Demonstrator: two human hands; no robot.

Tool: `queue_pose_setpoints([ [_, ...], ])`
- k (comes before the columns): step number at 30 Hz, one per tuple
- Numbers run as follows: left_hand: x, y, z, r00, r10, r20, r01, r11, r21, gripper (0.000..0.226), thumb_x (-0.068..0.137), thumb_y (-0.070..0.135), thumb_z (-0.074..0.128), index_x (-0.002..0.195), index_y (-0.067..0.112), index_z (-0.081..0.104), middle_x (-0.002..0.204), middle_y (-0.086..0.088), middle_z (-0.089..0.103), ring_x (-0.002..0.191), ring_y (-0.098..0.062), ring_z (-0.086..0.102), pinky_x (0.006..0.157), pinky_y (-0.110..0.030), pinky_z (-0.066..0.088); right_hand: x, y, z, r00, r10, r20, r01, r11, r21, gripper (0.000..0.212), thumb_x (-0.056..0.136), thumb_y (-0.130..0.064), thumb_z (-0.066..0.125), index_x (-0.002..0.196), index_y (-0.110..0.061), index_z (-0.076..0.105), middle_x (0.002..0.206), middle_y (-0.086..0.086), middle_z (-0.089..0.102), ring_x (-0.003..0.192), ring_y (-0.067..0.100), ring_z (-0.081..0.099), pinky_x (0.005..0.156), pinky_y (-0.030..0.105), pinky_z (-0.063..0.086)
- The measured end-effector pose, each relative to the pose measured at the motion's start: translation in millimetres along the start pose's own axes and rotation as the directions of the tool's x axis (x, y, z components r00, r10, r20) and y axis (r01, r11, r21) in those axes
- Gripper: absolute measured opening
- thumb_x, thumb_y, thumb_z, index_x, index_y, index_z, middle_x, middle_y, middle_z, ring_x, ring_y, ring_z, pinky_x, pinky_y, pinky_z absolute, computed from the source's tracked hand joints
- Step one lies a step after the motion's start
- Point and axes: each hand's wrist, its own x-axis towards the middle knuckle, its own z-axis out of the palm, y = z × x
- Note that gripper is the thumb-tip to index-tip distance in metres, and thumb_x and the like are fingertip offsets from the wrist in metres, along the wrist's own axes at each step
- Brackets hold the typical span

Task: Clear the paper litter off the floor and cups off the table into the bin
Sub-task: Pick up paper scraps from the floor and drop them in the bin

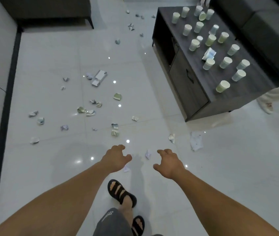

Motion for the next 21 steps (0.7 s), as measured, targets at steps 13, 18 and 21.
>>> queue_pose_setpoints([
  [13,220.4,-39.2,115.9,0.978,-0.087,0.192,0.095,0.995,-0.03,0.064,0.093,0.046,0.05,0.147,0.02,0.03,0.15,-0.003,0.033,0.134,-0.022,0.037,0.109,-0.034,0.033,249.9,63.9,94.5,0.99,0.045,0.131,-0.043,0.999,-0.021,0.068,0.087,-0.037,0.059,0.146,-0.022,0.031,0.141,0.006,0.039,0.125,0.027,0.041,0.086,0.035,0.041],
  [18,325.3,-75.1,189.8,0.973,-0.159,0.167,0.175,0.981,-0.085,0.064,0.093,0.046,0.05,0.148,0.021,0.028,0.15,-0.004,0.032,0.131,-0.021,0.04,0.107,-0.033,0.033,361.2,105.6,169.2,0.988,0.009,0.155,-0.002,0.999,-0.045,0.068,0.086,-0.035,0.062,0.144,-0.019,0.032,0.136,0.008,0.042,0.118,0.028,0.044,0.077,0.033,0.036],
  [21,383.2,-99.5,232.4,0.972,-0.189,0.136,0.204,0.973,-0.105,0.064,0.093,0.046,0.05,0.148,0.022,0.029,0.15,-0.003,0.033,0.131,-0.022,0.04,0.105,-0.033,0.034,416.9,128.2,219.1,0.988,-0.024,0.156,0.034,0.997,-0.063,0.068,0.086,-0.034,0.062,0.144,-0.019,0.031,0.135,0.008,0.042,0.116,0.027,0.045,0.078,0.034,0.039],
])
